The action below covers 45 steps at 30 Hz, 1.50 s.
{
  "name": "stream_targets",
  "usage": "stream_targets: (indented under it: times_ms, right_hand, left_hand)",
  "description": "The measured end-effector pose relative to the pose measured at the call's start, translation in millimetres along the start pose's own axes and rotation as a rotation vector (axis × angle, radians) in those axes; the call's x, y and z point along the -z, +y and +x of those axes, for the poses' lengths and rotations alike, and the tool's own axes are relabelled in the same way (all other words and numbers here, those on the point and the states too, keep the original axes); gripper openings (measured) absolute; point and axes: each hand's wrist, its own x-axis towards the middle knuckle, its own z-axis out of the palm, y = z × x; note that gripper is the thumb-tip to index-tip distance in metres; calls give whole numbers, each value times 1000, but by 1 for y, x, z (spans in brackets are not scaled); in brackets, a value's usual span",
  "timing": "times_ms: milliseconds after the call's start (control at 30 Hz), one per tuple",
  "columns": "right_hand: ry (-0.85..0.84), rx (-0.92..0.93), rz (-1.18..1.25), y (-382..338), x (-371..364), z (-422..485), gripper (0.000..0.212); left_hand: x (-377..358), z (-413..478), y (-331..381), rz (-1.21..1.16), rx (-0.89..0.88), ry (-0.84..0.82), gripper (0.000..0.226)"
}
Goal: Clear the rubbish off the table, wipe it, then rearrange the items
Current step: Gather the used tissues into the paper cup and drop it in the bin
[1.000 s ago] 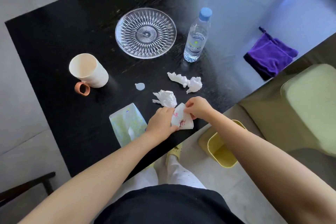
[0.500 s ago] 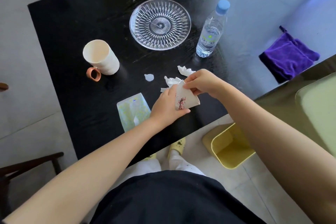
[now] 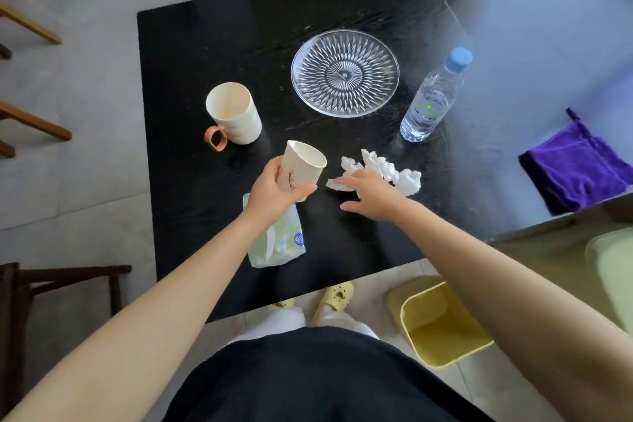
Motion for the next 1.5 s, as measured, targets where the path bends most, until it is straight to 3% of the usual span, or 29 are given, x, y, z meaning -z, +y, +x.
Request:
stream_targets:
  times_ms: [133, 333, 433, 533, 600, 700, 900, 1033, 1100, 1200, 1333, 1500]
  right_hand:
    - [104, -61, 30, 0, -27, 5, 53]
    - [258, -118, -23, 8, -24, -2, 12]
    - [311, -192, 3, 13, -19, -7, 16]
    - [458, -233, 26, 9, -10, -9, 38]
    - [432, -267, 61, 4, 1, -8, 47]
    - [410, -320, 228, 0, 27, -8, 42]
    - [588, -250, 498, -16, 109, -43, 23]
    - [743, -52, 728, -42, 150, -75, 18]
    - [812, -4, 654, -55, 159, -83, 17]
    - [874, -10, 358, -62, 154, -86, 14]
    - [887, 34, 114, -55, 143, -88, 12]
    - [991, 154, 265, -43, 147, -92, 15]
  left_hand:
    - [9, -5, -6, -39, 22, -22, 65]
    - [11, 1, -7, -57, -13, -125, 70]
    - [8, 8, -4, -5, -44, -174, 72]
    - [7, 16, 1, 34, -77, -209, 73]
    - [7, 21, 8, 33, -97, -236, 72]
    - [7, 29, 23, 11, -142, -263, 72]
    - [2, 41, 57, -53, -213, -336, 82]
    - [-11, 42, 79, -118, -216, -423, 82]
    - [-20, 40, 93, -140, -245, -464, 80]
    - [-28, 38, 114, -196, -274, -502, 77]
    - [-32, 38, 134, -219, -323, -533, 74]
    - [-30, 39, 133, -205, -310, -510, 70]
